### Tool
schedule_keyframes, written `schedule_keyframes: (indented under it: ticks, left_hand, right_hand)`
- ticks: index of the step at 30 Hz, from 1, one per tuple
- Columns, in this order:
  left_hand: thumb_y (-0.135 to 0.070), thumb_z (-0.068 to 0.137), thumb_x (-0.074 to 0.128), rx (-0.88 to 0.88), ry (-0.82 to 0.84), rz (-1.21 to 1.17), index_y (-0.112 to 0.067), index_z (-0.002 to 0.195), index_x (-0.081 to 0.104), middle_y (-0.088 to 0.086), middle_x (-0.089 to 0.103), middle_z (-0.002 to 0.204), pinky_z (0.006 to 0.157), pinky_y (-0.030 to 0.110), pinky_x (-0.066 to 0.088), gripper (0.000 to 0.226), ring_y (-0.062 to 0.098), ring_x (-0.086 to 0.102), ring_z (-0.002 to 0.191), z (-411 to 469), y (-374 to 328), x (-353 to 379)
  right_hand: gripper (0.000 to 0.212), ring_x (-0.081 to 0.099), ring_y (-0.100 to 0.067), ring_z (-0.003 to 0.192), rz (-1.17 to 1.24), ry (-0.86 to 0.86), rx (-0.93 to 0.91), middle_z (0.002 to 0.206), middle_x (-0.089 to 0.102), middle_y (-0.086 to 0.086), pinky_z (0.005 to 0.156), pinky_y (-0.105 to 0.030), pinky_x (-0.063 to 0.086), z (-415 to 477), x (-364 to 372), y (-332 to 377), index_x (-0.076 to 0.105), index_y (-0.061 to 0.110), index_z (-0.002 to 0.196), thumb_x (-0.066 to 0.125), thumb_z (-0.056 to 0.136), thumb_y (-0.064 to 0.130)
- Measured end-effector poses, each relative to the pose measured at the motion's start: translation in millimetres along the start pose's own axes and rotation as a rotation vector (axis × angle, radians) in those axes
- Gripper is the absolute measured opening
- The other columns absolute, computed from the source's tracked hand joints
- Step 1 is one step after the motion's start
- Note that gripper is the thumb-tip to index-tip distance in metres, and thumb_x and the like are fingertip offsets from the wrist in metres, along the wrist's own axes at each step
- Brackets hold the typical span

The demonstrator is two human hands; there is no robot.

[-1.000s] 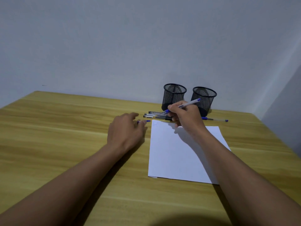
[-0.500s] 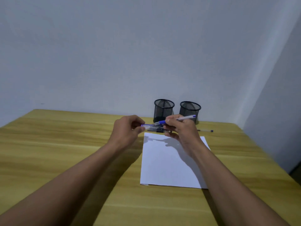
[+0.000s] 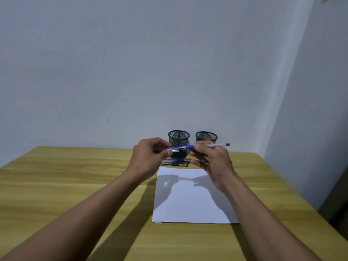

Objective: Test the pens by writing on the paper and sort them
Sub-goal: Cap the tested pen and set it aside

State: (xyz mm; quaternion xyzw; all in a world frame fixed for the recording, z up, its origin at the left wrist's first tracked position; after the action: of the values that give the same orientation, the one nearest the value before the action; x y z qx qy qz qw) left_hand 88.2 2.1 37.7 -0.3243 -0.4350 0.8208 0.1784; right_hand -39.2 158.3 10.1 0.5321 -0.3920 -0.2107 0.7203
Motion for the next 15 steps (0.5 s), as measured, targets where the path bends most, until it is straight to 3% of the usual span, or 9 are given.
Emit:
schedule_keyframes:
  ticks: [8, 15]
  left_hand:
    - [0.000, 0.085, 0.073, -0.133, 0.048, -0.350, -0.005, 0.094, 0.075, 0.007, 0.075, 0.080, 0.073, 0.024, 0.059, 0.010, 0.012, 0.067, 0.068, -5, -6, 9]
    - [-0.002, 0.087, 0.072, -0.161, 0.026, -0.404, -0.003, 0.094, 0.075, 0.012, 0.074, 0.081, 0.080, 0.032, 0.061, 0.008, 0.017, 0.070, 0.073, -4, -10, 8]
  right_hand:
    - [0.006, 0.073, -0.015, 0.071, 0.018, 0.011, 0.011, 0.081, 0.075, -0.009, 0.066, -0.030, 0.062, -4, -5, 10, 0.069, 0.010, 0.088, 0.068, 0.092, 0.005]
    - [0.009, 0.072, -0.017, 0.069, 0.063, -0.019, -0.001, 0.077, 0.074, -0.010, 0.059, -0.026, 0.061, -8, -6, 19, 0.068, 0.009, 0.085, 0.068, 0.092, 0.003]
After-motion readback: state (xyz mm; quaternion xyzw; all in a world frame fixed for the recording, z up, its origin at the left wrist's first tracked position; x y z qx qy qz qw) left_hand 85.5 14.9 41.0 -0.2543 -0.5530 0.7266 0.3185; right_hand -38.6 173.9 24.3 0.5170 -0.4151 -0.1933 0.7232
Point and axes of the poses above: each hand's wrist, its own z-axis towards the middle knuckle, its own x-axis out of the palm, y = z × x, the point moved 10 cm from there along z, towards the middle knuckle
